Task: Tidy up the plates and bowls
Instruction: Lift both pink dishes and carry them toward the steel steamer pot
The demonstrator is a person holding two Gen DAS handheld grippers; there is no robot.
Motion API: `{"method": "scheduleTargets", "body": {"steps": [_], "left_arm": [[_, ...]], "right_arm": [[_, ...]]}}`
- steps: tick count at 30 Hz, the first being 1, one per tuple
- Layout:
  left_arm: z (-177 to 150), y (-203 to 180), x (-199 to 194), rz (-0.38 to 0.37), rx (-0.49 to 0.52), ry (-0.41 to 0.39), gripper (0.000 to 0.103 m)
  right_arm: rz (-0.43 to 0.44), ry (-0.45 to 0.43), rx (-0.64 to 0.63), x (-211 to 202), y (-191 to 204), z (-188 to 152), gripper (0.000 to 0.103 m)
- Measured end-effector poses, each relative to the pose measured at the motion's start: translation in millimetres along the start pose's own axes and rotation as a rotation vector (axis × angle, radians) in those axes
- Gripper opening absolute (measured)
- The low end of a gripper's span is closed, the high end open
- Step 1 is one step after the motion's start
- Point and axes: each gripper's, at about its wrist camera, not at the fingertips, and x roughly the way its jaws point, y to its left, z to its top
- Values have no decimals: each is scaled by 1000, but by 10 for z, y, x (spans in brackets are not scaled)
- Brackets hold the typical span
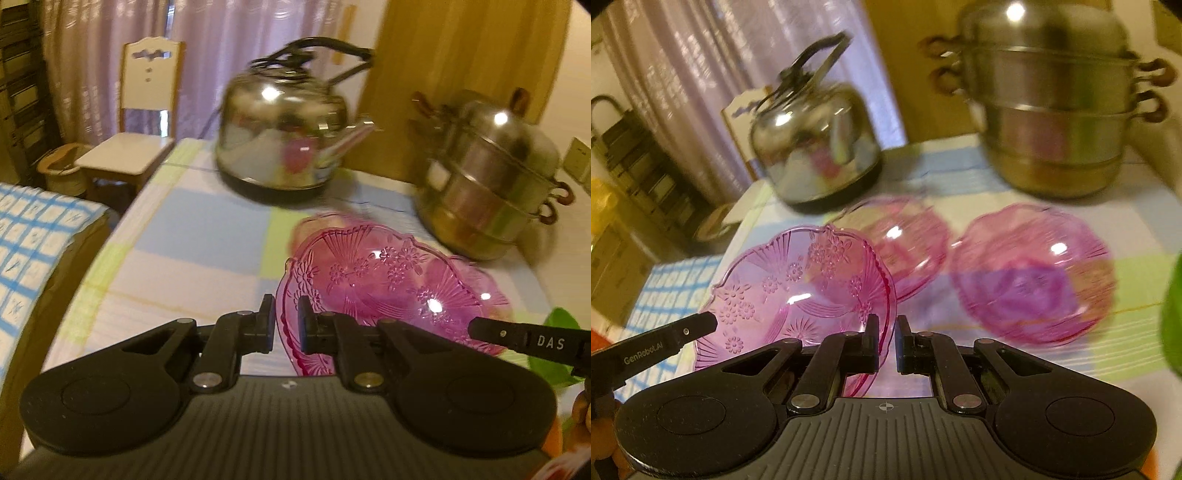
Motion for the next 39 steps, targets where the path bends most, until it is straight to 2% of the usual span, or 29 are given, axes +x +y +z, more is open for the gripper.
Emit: {"method": "scheduleTargets", "body": {"steps": [10, 15, 28, 35, 39], "left_arm": [[160, -796, 359, -108, 124, -9, 11], [223, -1022, 571, -143, 161, -6, 11], [263, -1346, 1003, -232, 185, 16, 11], [213, -1455, 1160, -235, 208, 31, 11], [221, -1451, 1205, -248, 190, 42, 11]], "right_arm": [[-105, -70, 111, -240, -703, 114, 8], [-156, -83, 142, -236, -942, 147, 8], [-251, -97, 216, -148, -1320, 220, 9], [-289, -97, 244, -70, -1441, 217, 9], [-300, -94, 237, -32, -1456, 203, 9]]}}
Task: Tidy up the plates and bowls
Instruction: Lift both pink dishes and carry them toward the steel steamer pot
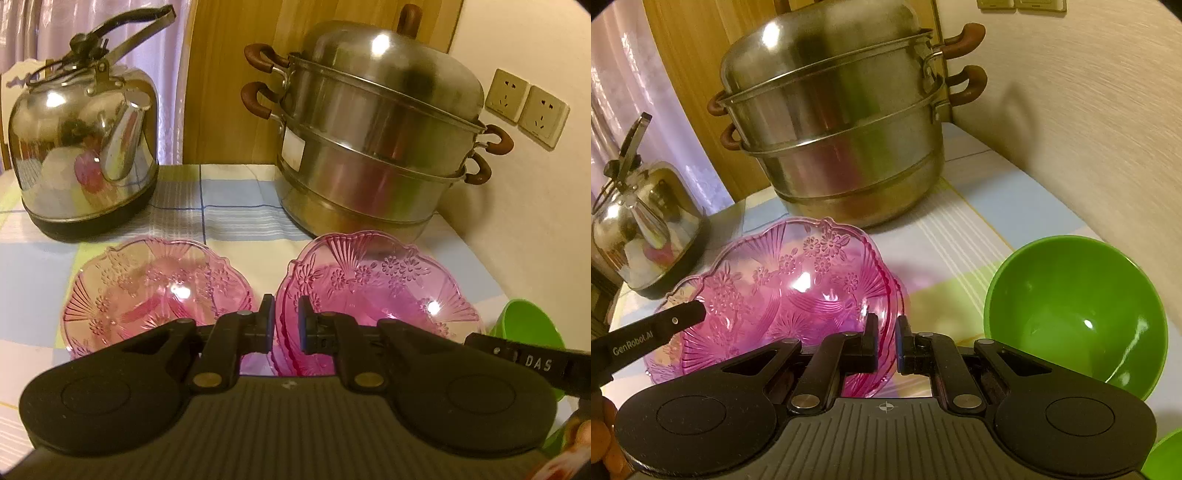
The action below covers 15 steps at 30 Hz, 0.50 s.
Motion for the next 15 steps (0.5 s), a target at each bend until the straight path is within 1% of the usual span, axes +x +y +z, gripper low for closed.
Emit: {"method": "scheduleTargets", "body": {"steps": [2, 6, 10, 15], "left_arm": [[-1, 1, 20, -9, -3, 3, 11], [-4, -32, 70, -1, 16, 5, 11], [12, -10, 121, -7, 8, 1, 11], [-20, 3, 211, -8, 5, 14, 11]], "right_arm": [[2, 2, 2, 28, -30, -2, 9], [0, 13, 14, 83, -67, -14, 9], [-4, 11, 8, 120, -47, -9, 9], [-9, 16, 2, 183, -61, -5, 9]]}}
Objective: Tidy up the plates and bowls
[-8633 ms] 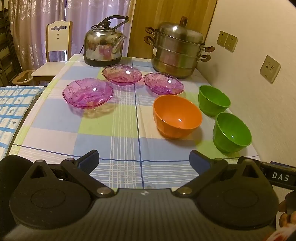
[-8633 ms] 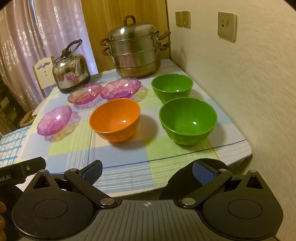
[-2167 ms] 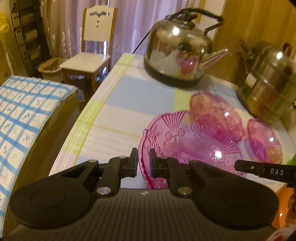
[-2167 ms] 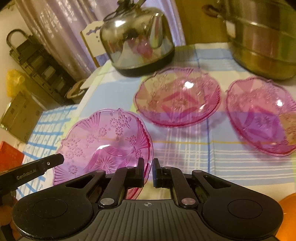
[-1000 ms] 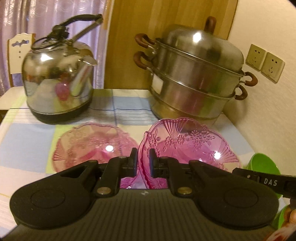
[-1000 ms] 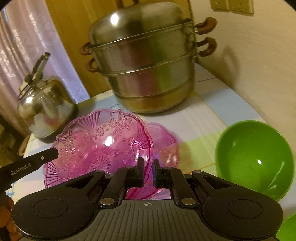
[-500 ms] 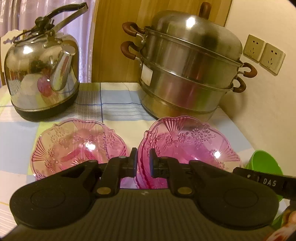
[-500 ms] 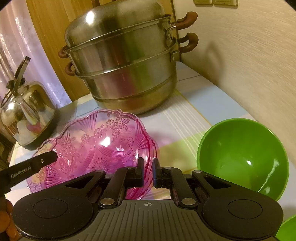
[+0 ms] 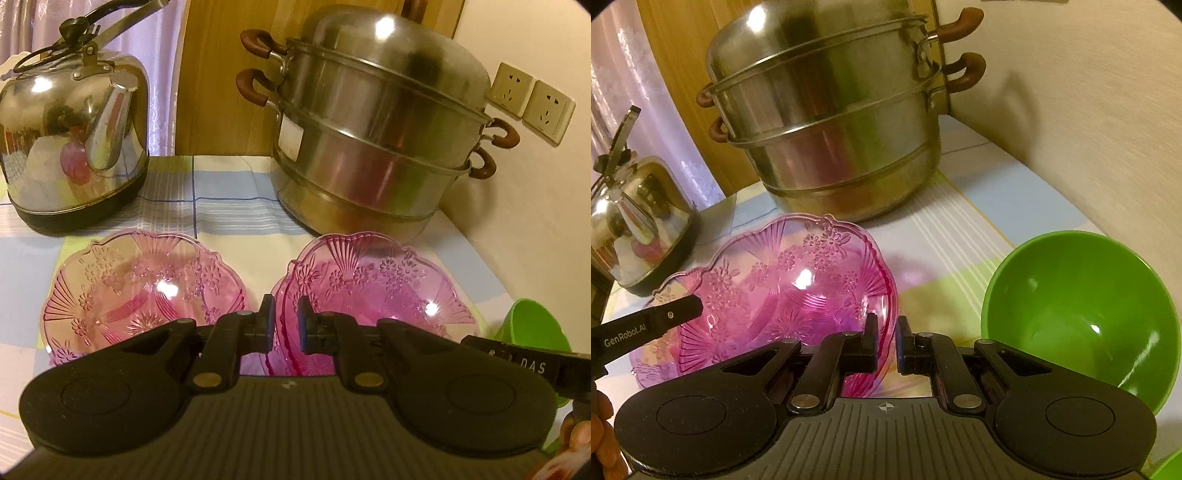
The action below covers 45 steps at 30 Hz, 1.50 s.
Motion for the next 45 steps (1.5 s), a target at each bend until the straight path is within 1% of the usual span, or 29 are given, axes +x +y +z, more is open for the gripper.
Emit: {"method": "scheduleTargets", "body": {"steps": [8, 13, 21, 34, 35, 36, 37, 40, 45], "left_arm": [[-32, 31, 83, 22, -5, 4, 11], [-45, 60, 110, 21, -18, 0, 11], [-51, 25, 168, 24, -3, 4, 11], [-55, 24, 193, 32, -7, 10, 11], [-54, 25, 194, 31, -7, 9, 12], [-53, 23, 193, 32, -8, 7, 17], [-51, 19, 187, 35, -8, 2, 25], [-39, 17, 164, 36, -10, -6, 26], [-5, 62, 111, 44, -28, -21, 26]], "right_arm": [[-1, 10, -10, 100, 15, -16, 9], [-5, 9, -26, 125, 37, -25, 9], [-23, 2, -38, 178, 39, -24, 9], [-32, 3, -46, 231, 57, -33, 9], [-31, 2, -48, 232, 60, -34, 9], [-30, 0, -50, 234, 62, -34, 9], [-27, -1, -52, 238, 61, -35, 9], [-18, -7, -54, 238, 66, -39, 14], [-11, -28, -49, 202, 69, -41, 27]]}}
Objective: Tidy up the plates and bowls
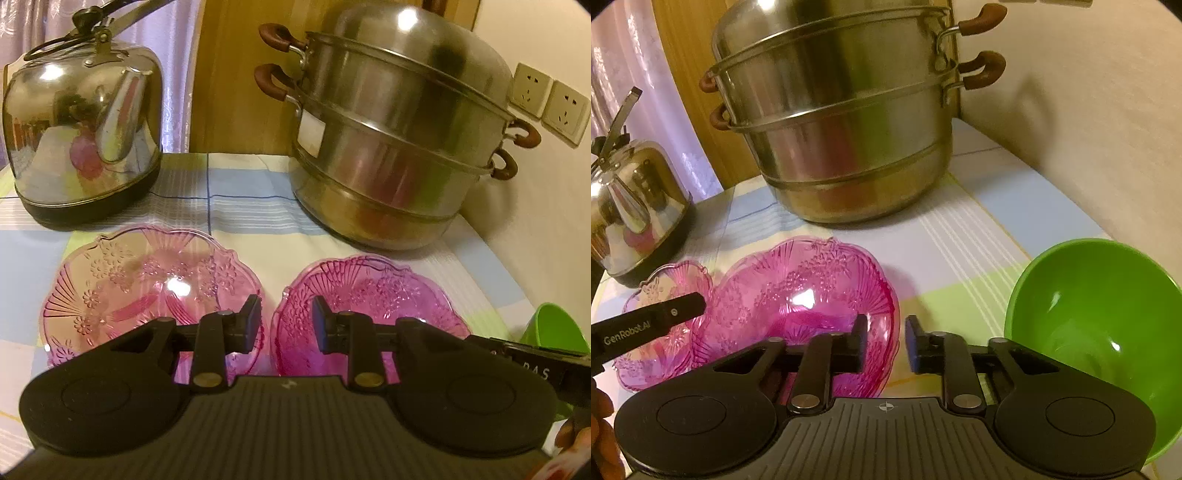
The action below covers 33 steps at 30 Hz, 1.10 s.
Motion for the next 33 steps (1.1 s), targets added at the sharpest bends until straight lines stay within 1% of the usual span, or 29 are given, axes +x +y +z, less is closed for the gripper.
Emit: {"method": "scheduleTargets", "body": {"steps": [3, 6, 16, 25, 28, 30, 33], "left_arm": [[23, 23, -22, -2, -10, -3, 26], [25, 22, -31, 2, -10, -3, 26], [61, 15, -147, -8, -21, -20, 26], [57, 29, -385, -14, -18, -45, 26], [53, 50, -518, -13, -17, -62, 27], [39, 72, -622, -10, -23, -73, 28], [3, 115, -773, -4, -34, -80, 30]], "right_arm": [[-4, -8, 7, -22, -6, 2, 32], [-2, -12, 5, -39, -7, 2, 34], [0, -43, -7, -152, 33, 2, 35], [1, -98, 8, -461, 88, 22, 38], [5, -111, 5, -577, 135, 10, 44], [12, -114, 10, -659, 164, -15, 52], [32, -117, 26, -772, 186, -57, 59]]}}
